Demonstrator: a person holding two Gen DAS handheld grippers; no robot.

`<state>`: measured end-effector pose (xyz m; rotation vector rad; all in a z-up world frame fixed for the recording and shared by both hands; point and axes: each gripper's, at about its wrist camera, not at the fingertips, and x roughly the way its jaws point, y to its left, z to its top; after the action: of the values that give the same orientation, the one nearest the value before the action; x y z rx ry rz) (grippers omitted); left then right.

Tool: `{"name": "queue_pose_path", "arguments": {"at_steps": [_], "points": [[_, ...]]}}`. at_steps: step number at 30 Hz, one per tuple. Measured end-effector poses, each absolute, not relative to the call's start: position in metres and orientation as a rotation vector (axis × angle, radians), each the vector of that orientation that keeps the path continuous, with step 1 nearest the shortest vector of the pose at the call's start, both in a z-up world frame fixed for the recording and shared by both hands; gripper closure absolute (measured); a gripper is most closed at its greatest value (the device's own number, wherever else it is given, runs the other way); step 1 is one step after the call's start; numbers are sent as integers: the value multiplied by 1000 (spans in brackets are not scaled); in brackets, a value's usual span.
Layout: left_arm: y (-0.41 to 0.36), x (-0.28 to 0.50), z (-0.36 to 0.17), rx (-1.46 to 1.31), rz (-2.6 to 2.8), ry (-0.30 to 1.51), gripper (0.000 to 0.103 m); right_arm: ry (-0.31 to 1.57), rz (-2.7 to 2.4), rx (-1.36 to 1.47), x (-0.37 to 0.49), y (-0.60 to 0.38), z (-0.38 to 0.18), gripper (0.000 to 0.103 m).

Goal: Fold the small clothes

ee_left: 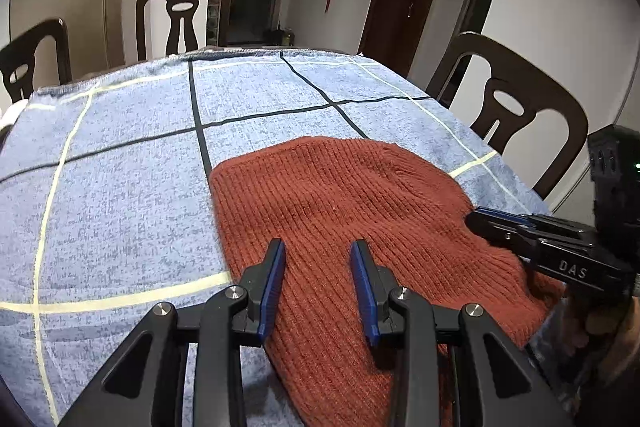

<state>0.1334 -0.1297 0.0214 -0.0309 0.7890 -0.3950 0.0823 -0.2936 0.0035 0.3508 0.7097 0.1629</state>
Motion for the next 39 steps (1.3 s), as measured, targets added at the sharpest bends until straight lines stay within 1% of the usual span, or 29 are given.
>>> {"name": "queue_pose_path", "arguments": {"at_steps": [3, 5, 9, 12, 14, 17, 21, 24, 28, 30, 32, 39], "points": [[-128, 137, 21, -37, -402, 791, 66, 711, 174, 375, 80, -298, 5, 88], [-124, 138, 25, -48, -406, 805, 67, 694, 172, 333, 71, -293, 16, 87], [-112, 115, 41, -55, -409, 774, 67, 650, 217, 282, 41, -284, 30, 87], [-106, 90, 44, -58, -427, 767, 67, 672, 228, 229, 27, -272, 25, 87], [-107, 78, 39, -44, -440, 782, 67, 734, 205, 172, 28, -266, 9, 87], [-112, 72, 28, -20, -440, 799, 66, 733, 201, 212, 30, -274, 8, 87], [-106, 77, 32, -54, -442, 813, 64, 685, 184, 183, 27, -274, 25, 87], [-103, 81, 42, -45, -412, 786, 65, 646, 166, 170, 32, -269, 35, 87], [-110, 94, 43, -53, -391, 779, 65, 706, 156, 163, 49, -265, 18, 87], [-114, 101, 35, -46, -385, 802, 64, 736, 145, 179, 55, -268, 8, 86], [-114, 103, 29, -40, -376, 808, 64, 731, 150, 204, 54, -273, 13, 87], [-113, 109, 40, -25, -346, 795, 64, 671, 168, 171, 59, -263, 36, 87]]}}
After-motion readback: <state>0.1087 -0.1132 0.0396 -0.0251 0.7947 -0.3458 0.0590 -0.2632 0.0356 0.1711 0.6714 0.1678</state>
